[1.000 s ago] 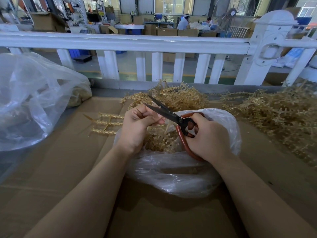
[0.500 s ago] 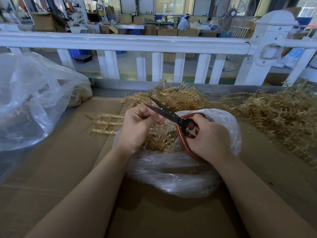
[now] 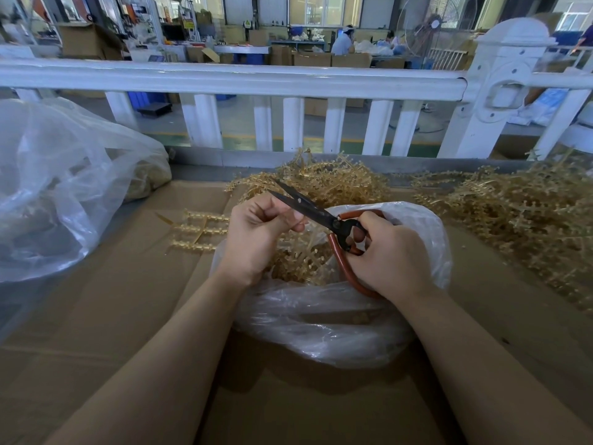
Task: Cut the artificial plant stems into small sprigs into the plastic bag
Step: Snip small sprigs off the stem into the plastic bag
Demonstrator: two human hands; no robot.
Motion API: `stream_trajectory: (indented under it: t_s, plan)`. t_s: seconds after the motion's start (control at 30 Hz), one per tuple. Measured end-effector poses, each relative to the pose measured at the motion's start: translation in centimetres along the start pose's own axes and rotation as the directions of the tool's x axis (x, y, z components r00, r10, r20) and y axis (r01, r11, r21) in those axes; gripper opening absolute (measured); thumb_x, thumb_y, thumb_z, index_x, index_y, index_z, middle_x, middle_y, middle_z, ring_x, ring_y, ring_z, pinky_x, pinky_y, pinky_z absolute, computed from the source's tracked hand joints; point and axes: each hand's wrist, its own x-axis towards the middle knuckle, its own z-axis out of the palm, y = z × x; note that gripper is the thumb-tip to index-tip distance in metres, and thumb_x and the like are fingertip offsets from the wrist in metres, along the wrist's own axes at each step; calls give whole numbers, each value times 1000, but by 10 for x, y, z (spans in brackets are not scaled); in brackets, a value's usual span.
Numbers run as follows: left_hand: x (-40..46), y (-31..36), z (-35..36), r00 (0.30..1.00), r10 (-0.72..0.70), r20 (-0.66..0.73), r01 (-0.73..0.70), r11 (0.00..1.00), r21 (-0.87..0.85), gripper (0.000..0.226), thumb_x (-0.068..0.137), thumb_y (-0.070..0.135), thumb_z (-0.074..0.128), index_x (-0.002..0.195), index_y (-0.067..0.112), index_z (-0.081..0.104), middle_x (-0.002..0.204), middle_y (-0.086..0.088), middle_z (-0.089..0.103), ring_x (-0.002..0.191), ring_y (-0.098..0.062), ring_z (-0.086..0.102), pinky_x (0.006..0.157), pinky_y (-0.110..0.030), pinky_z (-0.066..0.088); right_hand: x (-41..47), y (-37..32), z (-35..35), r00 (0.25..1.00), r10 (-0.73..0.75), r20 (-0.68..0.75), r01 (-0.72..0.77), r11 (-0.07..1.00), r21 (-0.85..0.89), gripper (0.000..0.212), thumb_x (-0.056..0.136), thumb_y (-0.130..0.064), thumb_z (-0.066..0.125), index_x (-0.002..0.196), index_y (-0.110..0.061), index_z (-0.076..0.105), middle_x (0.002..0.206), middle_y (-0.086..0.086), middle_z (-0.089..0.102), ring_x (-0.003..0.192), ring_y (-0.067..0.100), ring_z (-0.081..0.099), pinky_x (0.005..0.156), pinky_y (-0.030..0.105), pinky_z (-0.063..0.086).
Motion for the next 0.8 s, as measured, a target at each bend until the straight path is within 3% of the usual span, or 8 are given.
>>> stream_trajectory:
  t_s: [0.13, 0.23, 0.3, 0.37, 0.47, 0.6, 0.7, 0.8]
  plan:
    - [0, -1, -1, 1000, -17, 12, 17, 999, -49, 12, 86, -6, 65, 80, 4, 67, 72, -4, 71, 67, -15, 64, 70, -25, 53, -2, 1, 5, 998, 58, 18, -59, 995, 76, 46, 82, -61, 51, 79, -17, 64, 69, -11, 61, 62, 10, 56, 60, 22, 47]
    - [1, -1, -1, 998, -50, -27, 47, 992, -116, 6, 85, -3, 64, 87, 2, 66, 72, -2, 72, 63, -12, 64, 68, -24, 54, -3, -3, 6, 992, 127, -6, -123, 973, 194, 41, 87, -56, 55, 83, -17, 69, 69, -12, 63, 63, 6, 59, 60, 8, 42]
    - [1, -2, 0, 997, -61, -40, 56, 990, -127, 8, 86, -3, 64, 88, 3, 67, 71, -2, 72, 62, -12, 63, 68, -24, 55, -1, -4, 5, 981, 194, 7, -187, 935, 303, 29, 88, -49, 58, 83, -22, 68, 67, -15, 61, 71, 3, 62, 60, 7, 42]
    - [1, -2, 1, 997, -65, -42, 60, 991, -123, 9, 88, -6, 62, 88, 3, 66, 70, -2, 72, 62, -12, 63, 69, -25, 55, 1, -4, 5, 969, 240, 56, -243, 891, 385, 13, 91, -33, 69, 82, -23, 66, 67, -12, 64, 73, 4, 63, 60, 11, 45]
    - [1, 0, 2, 996, -72, -56, 65, 990, -124, 8, 88, -7, 62, 90, 0, 65, 70, -2, 72, 60, -12, 63, 69, -25, 55, 3, -4, 3, 944, 296, 148, -330, 800, 502, 7, 89, -17, 74, 82, -16, 70, 74, 3, 70, 73, 10, 66, 67, 20, 53]
    - [0, 2, 4, 991, -92, -93, 79, 987, -137, 9, 85, -4, 65, 93, 0, 66, 70, -1, 73, 57, -10, 61, 63, -22, 54, 4, -6, -2, 917, 336, 216, -393, 660, 641, 18, 83, -10, 77, 82, -27, 70, 80, -1, 75, 78, 15, 72, 79, 34, 60]
    - [-1, 2, 5, 988, -105, -111, 90, 987, -132, 10, 86, -4, 65, 93, 3, 68, 71, -1, 73, 57, -10, 61, 63, -22, 54, 6, -6, -1, 911, 336, 241, -406, 623, 669, 27, 84, -2, 76, 85, -29, 70, 83, -13, 76, 83, 13, 74, 83, 32, 60]
    - [-1, 2, 5, 988, -105, -110, 92, 989, -116, 10, 86, -4, 66, 94, 3, 68, 73, -1, 73, 59, -9, 61, 63, -21, 53, 6, -9, -2, 904, 346, 252, -419, 596, 685, 27, 84, 2, 72, 86, -24, 71, 79, -13, 76, 83, 10, 74, 81, 25, 59]
